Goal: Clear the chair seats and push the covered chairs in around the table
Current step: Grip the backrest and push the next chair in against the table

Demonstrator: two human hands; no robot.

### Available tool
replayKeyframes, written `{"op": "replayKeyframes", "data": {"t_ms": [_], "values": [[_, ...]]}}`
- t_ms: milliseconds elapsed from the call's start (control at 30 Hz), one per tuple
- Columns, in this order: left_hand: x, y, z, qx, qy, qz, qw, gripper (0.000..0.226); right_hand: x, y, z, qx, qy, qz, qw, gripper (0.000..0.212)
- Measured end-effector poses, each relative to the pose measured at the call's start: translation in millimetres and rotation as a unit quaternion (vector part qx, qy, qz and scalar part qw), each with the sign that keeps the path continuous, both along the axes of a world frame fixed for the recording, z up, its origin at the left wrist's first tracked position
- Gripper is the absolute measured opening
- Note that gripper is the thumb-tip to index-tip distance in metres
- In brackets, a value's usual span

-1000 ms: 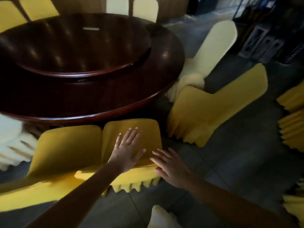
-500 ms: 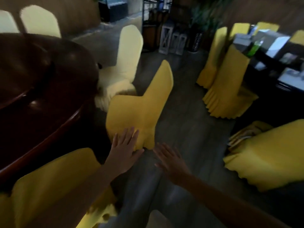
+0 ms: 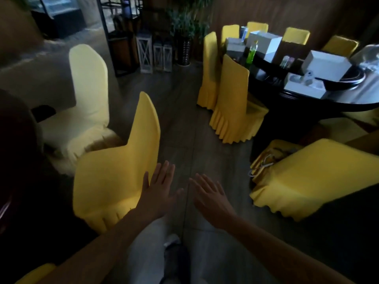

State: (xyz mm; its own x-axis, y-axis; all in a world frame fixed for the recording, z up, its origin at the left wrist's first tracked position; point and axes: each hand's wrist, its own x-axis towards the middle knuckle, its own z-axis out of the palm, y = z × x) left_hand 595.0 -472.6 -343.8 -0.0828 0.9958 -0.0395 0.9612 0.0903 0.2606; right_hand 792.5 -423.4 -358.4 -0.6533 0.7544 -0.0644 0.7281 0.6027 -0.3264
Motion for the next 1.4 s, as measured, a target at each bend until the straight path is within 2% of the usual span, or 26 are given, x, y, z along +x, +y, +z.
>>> {"op": "replayKeyframes", "data": {"t_ms": [100, 200, 367, 533, 667, 733, 833, 933, 1133, 1200, 1267, 1333, 1400], "values": [[-15, 72, -2, 0.008, 0.004, -0.013, 1.0, 0.093, -14, 59, 4, 0.009, -0.008, -0.025, 1.0, 0.068], [-25, 144, 4, 0.032, -0.018, -0.019, 0.999, 0.091, -24, 119, 10, 0.008, -0.031, -0.031, 0.999, 0.063], [-42, 248, 12, 0.042, 0.0, -0.047, 0.998, 0.09, -40, 210, 24, 0.044, -0.073, -0.024, 0.996, 0.069], [-53, 305, 14, 0.026, -0.009, -0.053, 0.998, 0.089, -43, 266, 8, 0.032, -0.076, -0.067, 0.994, 0.068], [-80, 339, 8, 0.023, 0.008, -0.04, 0.999, 0.092, -66, 326, 8, 0.02, -0.092, -0.055, 0.994, 0.072], [-99, 356, 3, 0.02, 0.0, -0.009, 1.0, 0.091, -87, 357, 10, 0.019, -0.076, -0.025, 0.997, 0.078], [-122, 382, -3, 0.021, 0.024, 0.041, 0.999, 0.088, -127, 408, 5, 0.02, -0.059, 0.033, 0.997, 0.068], [-139, 420, -4, 0.016, 0.027, 0.09, 0.995, 0.082, -172, 461, -4, 0.02, -0.059, 0.1, 0.993, 0.069], [-178, 487, -3, 0.02, 0.037, 0.226, 0.973, 0.083, -255, 583, 12, 0.026, -0.026, 0.215, 0.976, 0.069], [-192, 494, -2, 0.02, 0.049, 0.295, 0.954, 0.084, -287, 617, 19, 0.035, -0.015, 0.251, 0.967, 0.068], [-206, 490, 1, -0.004, 0.021, 0.365, 0.931, 0.084, -324, 639, 21, 0.04, -0.015, 0.288, 0.957, 0.067], [-222, 470, -1, -0.041, 0.003, 0.43, 0.902, 0.085, -356, 637, 18, 0.022, -0.015, 0.334, 0.942, 0.066], [-246, 447, -8, -0.036, 0.002, 0.495, 0.868, 0.09, -391, 629, 13, 0.004, -0.006, 0.388, 0.921, 0.064]]}}
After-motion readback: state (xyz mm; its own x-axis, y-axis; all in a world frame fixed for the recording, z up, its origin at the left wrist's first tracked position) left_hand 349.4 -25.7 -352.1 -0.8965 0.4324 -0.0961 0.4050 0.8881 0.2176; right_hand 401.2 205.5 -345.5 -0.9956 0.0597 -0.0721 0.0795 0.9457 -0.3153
